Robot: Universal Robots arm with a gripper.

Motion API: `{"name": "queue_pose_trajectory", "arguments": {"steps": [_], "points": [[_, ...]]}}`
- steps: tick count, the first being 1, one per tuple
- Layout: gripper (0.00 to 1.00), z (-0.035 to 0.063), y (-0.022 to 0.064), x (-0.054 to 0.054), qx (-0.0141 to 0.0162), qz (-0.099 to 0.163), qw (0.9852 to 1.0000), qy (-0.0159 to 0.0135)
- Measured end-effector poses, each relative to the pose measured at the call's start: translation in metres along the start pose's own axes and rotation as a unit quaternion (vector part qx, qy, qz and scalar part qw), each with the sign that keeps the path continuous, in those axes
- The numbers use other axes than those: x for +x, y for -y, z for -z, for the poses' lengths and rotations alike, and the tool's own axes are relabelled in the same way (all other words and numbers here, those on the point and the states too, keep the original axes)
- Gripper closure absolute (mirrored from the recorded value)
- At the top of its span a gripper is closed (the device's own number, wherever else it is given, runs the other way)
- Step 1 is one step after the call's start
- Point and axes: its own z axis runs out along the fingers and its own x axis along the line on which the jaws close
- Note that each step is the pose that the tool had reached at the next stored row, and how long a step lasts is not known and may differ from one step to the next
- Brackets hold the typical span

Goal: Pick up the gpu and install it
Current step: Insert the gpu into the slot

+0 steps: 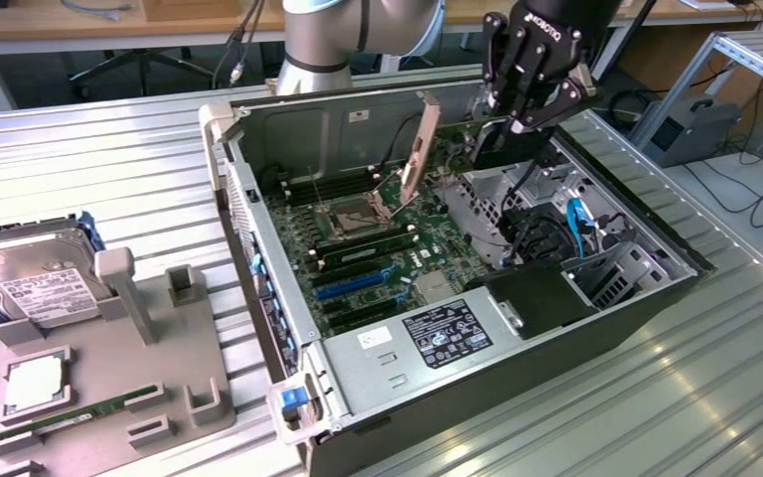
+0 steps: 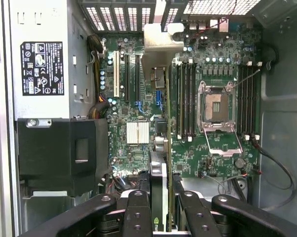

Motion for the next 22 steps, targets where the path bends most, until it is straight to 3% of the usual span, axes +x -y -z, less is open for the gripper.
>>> {"name": "queue_pose_trajectory", "arguments": {"steps": [17,19,22], "points": [[0.73,-0.0002,-0.0053,0.000,0.0001,-0.001,1.0000,0.0001],[0.73,-0.0011,-0.0187,-0.001,0.0008,-0.001,1.0000,0.0001],[0.73,-0.0020,-0.0283,-0.001,0.0014,-0.001,1.0000,0.0000]]}}
